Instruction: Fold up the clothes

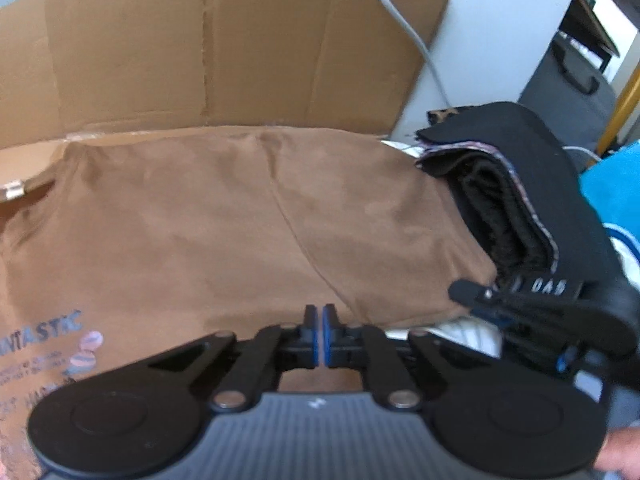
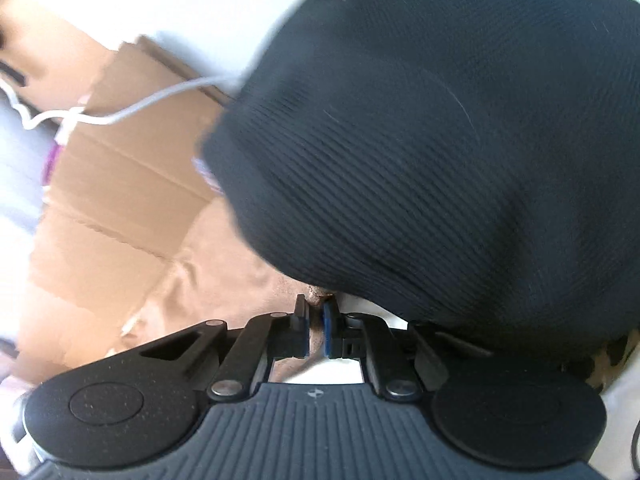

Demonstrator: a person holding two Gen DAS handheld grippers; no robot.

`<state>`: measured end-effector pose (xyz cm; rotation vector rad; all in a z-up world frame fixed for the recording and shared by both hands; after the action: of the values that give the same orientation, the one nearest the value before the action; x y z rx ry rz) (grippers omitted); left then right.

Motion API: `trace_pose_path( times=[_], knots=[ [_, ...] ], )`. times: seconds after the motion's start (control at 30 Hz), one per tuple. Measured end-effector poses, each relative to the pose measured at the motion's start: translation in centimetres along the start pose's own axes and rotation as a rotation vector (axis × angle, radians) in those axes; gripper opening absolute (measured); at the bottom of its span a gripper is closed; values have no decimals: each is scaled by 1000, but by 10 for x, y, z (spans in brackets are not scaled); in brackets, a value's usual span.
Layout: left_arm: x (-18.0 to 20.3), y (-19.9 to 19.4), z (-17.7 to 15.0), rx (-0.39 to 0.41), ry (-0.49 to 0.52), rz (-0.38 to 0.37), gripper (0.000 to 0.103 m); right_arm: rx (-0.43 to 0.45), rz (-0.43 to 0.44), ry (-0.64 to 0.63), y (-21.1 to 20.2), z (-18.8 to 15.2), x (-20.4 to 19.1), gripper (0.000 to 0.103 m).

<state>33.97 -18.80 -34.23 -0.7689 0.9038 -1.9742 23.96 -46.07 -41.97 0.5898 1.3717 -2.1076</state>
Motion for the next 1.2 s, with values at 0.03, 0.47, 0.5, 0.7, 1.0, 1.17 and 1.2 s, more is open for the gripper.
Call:
trace_pose_path(
  times=[0.03,0.47,0.5,0.7,1.0,1.17,1.2],
  knots=[
    [1,0,-1,3,1,-14,2,4,20,-22,-3,3,-6,4],
    [23,17,-8,24,53,-90,0,-23,204,-219,-10,27,-57,3],
    [24,18,-8,23,55,-96,0,-27,211,-222,-14,28,-57,3],
    [26,35,-13,8,70,-106,0,-81,287,-258,-27,16,-52,3],
    [19,46,-19,28,-23,-148,1,-161,362,-399,-39,-19,-57,3],
    [14,48,-19,32,-75,-180,1,-173,367,-480,-43,-33,-62,3],
    [14,48,-19,31,-84,-184,1,-171,367,-492,-44,-34,-63,3]
  ],
)
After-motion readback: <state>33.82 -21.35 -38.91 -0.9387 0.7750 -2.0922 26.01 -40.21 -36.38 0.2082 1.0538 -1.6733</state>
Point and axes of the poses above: each gripper's, at about its wrist camera, not at the fingertips, and y roughly the way its jaws point, x to its right, z to its top, the point moved 8 cm from there along y, roughly the way its jaws point, and after that the axes turned 5 degrees about y, right-handed, at the moved point
